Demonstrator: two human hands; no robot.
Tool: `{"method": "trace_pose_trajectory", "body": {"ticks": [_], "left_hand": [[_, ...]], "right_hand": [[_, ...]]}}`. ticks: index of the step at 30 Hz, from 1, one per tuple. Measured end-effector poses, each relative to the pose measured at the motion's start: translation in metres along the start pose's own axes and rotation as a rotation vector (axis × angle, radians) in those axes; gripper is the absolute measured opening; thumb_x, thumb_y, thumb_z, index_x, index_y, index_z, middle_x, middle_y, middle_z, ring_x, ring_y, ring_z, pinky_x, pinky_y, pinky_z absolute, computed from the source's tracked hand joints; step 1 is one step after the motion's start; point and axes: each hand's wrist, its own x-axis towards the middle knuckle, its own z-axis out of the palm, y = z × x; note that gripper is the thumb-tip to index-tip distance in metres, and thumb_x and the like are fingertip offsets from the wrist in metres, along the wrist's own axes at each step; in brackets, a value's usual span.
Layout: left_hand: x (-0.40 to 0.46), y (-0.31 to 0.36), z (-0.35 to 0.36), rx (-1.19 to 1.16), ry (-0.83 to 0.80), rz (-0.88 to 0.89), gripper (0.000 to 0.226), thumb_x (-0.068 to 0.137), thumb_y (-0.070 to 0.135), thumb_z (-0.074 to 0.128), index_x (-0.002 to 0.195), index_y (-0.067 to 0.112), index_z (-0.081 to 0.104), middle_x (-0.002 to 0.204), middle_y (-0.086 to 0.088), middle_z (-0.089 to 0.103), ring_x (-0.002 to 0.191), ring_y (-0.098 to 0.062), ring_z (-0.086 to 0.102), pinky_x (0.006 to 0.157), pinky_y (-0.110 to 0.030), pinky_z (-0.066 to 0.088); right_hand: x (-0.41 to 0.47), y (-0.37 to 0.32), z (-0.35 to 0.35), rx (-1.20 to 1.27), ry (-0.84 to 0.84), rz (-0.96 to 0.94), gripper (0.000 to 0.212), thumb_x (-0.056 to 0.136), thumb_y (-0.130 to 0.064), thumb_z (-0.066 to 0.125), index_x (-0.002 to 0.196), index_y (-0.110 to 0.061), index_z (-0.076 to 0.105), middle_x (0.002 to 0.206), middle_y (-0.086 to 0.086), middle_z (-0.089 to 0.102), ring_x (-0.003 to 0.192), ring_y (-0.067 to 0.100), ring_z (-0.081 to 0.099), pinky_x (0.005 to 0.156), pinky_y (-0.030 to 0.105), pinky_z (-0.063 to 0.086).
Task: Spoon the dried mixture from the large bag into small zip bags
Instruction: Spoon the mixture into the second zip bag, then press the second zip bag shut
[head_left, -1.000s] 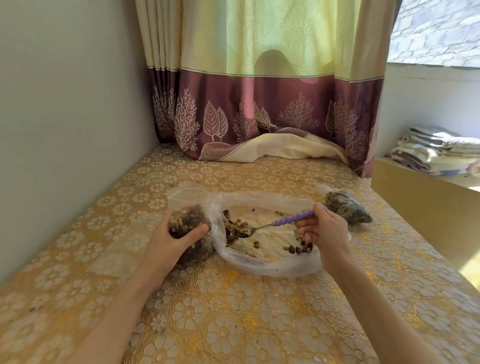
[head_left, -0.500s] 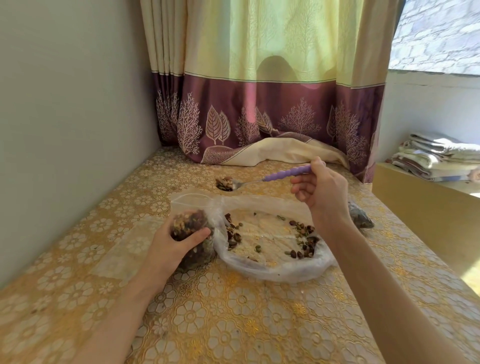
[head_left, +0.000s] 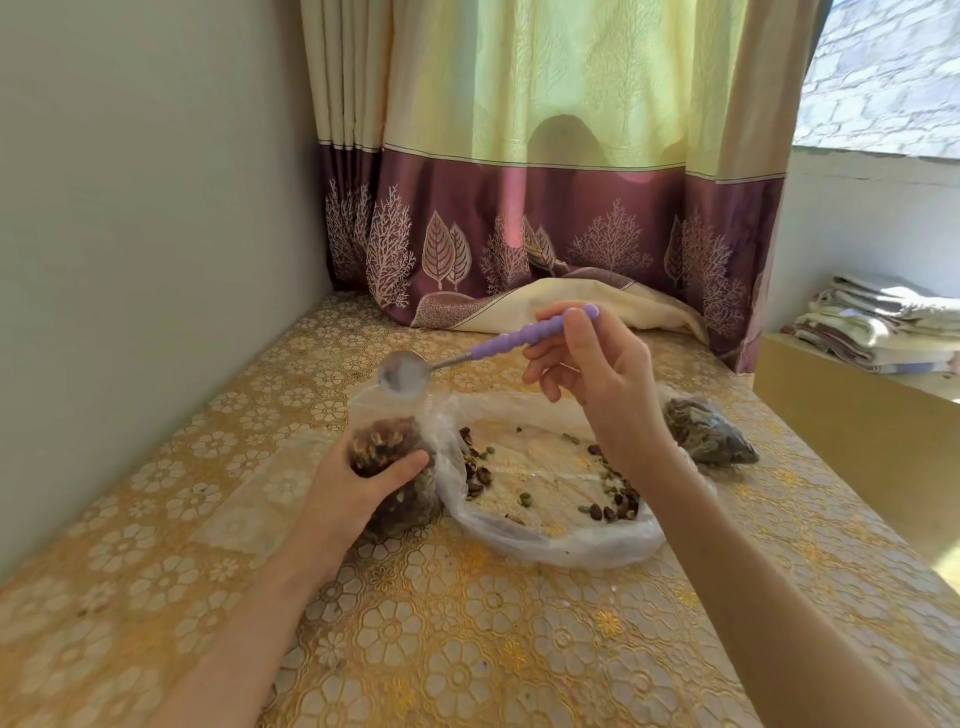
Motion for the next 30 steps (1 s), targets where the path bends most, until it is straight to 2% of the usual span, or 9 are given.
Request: {"method": "trace_pose_trajectory", "body": {"ticks": [3,6,11,13,17,21,25,28,30], "left_hand": [[0.000,0.000,-0.001,-0.017,0.005,0.016,0.060,0.044,0.050,0.079,0.101,0.035,0.064,0.093,0.014,0.070,0.089,-0.004,0.064,0.074,-0.025,0.050],[0.000,0.000,-0.002,-0.025,0.009,0.026,0.057,0.048,0.048,0.079,0.101,0.035,0.064,0.093,0.016,0.069,0.088,-0.002,0.064,0.074,-0.025,0.049],[-0.001,0.004,-0.005,-0.050,-0.020,0.063,0.039,0.052,0.049,0.082,0.087,0.045,0.065,0.091,0.016,0.069,0.084,-0.002,0.065,0.070,-0.026,0.051],[-0.003,0.006,-0.005,-0.089,-0.028,0.058,0.034,0.051,0.052,0.076,0.082,0.043,0.066,0.086,0.011,0.070,0.081,-0.009,0.068,0.065,-0.029,0.055],[-0.006,0.009,-0.002,-0.122,-0.041,0.062,0.028,0.052,0.052,0.074,0.076,0.039,0.067,0.078,0.007,0.071,0.073,-0.013,0.070,0.056,-0.023,0.054],[-0.006,0.008,-0.001,-0.128,-0.080,0.033,0.033,0.050,0.043,0.079,0.077,0.029,0.068,0.079,-0.001,0.071,0.081,-0.025,0.070,0.067,-0.042,0.056],[-0.007,0.007,0.003,-0.096,-0.123,0.028,0.041,0.049,0.045,0.079,0.082,0.022,0.068,0.083,-0.007,0.071,0.082,-0.027,0.070,0.064,-0.037,0.055],[-0.010,0.011,0.005,-0.090,-0.186,0.007,0.048,0.049,0.044,0.082,0.088,0.018,0.070,0.090,-0.013,0.071,0.087,-0.030,0.069,0.071,-0.043,0.055],[-0.012,0.012,0.007,-0.082,-0.220,-0.018,0.054,0.048,0.045,0.084,0.092,0.017,0.071,0.094,-0.015,0.071,0.091,-0.031,0.068,0.076,-0.046,0.055]], "right_hand": [[-0.001,0.001,-0.005,0.040,0.087,0.039,0.028,0.101,-0.020,0.036,0.090,-0.008,0.059,0.075,0.001,0.072,0.058,0.015,0.060,0.050,0.021,0.044],[-0.003,0.005,-0.014,0.082,0.271,0.129,0.031,0.103,-0.020,0.039,0.087,-0.003,0.060,0.073,0.009,0.067,0.055,0.016,0.059,0.047,0.022,0.043],[-0.022,0.017,-0.038,0.046,0.459,0.329,0.036,0.101,-0.023,0.044,0.082,0.001,0.062,0.064,0.008,0.067,0.052,0.015,0.060,0.045,0.020,0.046],[-0.034,0.023,-0.048,0.002,0.477,0.416,0.036,0.101,-0.024,0.044,0.082,0.000,0.064,0.063,0.007,0.068,0.051,0.014,0.062,0.045,0.018,0.047],[-0.057,0.032,-0.062,-0.119,0.459,0.543,0.032,0.100,-0.020,0.045,0.086,0.000,0.065,0.062,0.007,0.070,0.050,0.013,0.064,0.043,0.017,0.047],[-0.073,0.034,-0.068,-0.219,0.404,0.600,0.030,0.100,-0.011,0.044,0.080,-0.001,0.065,0.060,0.004,0.071,0.048,0.011,0.063,0.040,0.017,0.045],[-0.085,0.038,-0.075,-0.452,0.410,0.556,0.032,0.096,-0.018,0.051,0.070,-0.006,0.066,0.052,0.000,0.063,0.043,0.007,0.052,0.042,0.017,0.038],[-0.092,0.042,-0.081,-0.635,0.382,0.534,0.033,0.093,-0.023,0.057,0.067,-0.004,0.065,0.052,0.000,0.053,0.047,0.011,0.041,0.049,0.026,0.030],[-0.097,0.043,-0.084,-0.719,0.346,0.532,0.027,0.092,-0.022,0.059,0.069,-0.009,0.067,0.052,-0.005,0.051,0.047,0.009,0.040,0.050,0.025,0.028]]}}
